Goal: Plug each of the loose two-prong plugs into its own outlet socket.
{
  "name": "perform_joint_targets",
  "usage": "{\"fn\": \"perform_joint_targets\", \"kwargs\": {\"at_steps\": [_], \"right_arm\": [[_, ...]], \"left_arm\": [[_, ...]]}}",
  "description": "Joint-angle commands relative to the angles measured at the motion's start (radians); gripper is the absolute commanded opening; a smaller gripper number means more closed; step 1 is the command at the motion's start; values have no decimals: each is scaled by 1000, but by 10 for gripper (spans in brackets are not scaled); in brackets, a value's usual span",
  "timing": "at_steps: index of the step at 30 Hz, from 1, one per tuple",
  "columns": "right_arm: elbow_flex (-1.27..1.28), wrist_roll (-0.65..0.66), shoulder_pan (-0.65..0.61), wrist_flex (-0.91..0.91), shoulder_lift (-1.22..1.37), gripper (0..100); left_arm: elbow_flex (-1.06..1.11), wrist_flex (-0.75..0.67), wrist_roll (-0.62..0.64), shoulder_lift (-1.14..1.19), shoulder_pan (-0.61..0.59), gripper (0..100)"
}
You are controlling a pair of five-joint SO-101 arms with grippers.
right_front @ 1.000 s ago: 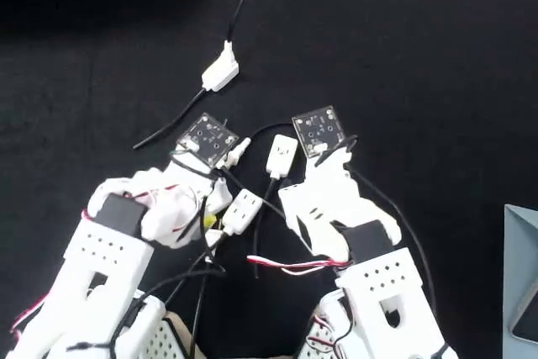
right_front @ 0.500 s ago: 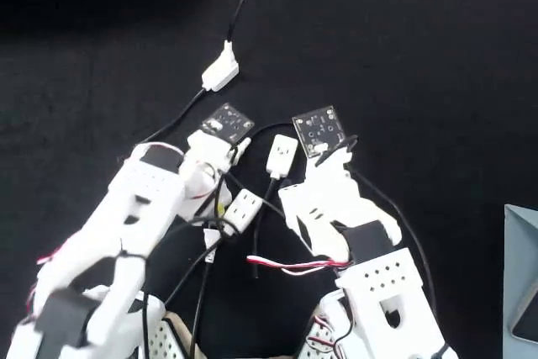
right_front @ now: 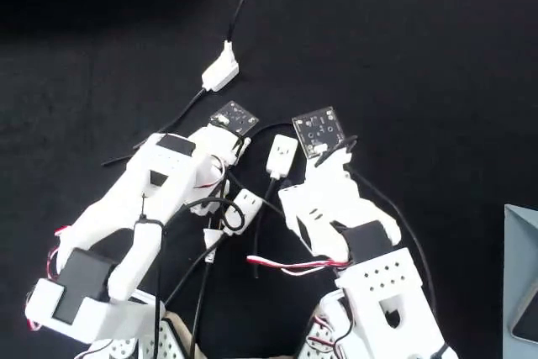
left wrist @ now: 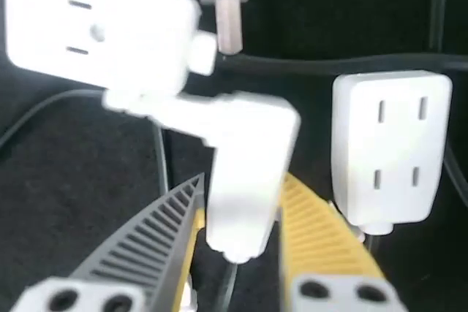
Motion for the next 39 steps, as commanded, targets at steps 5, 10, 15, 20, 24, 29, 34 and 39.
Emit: {"fn": "perform_joint_targets", "kwargs": {"at_steps": [5,10,15,20,24,29,34,39], "right_arm": [[38,-3,9,-77,-13,113],[42,-2,9,-86,-13,113],[42,-2,9,-87,-13,113],[42,-2,9,-86,-13,113],[42,-2,9,-86,-13,113],[44,-2,9,-86,-13,113],[44,-2,9,-86,-13,113],[44,-2,9,-87,-13,113]], "left_arm": [[-68,-15,-6,-6,-25,48],[-154,46,-11,-34,-104,28],[-249,107,-14,-120,-179,28],[-352,75,-49,-106,-242,28],[-441,20,-49,14,-254,28],[-611,-58,-49,219,-255,28],[-865,-68,-49,454,-255,28],[-1075,-66,-49,652,-269,30]]}}
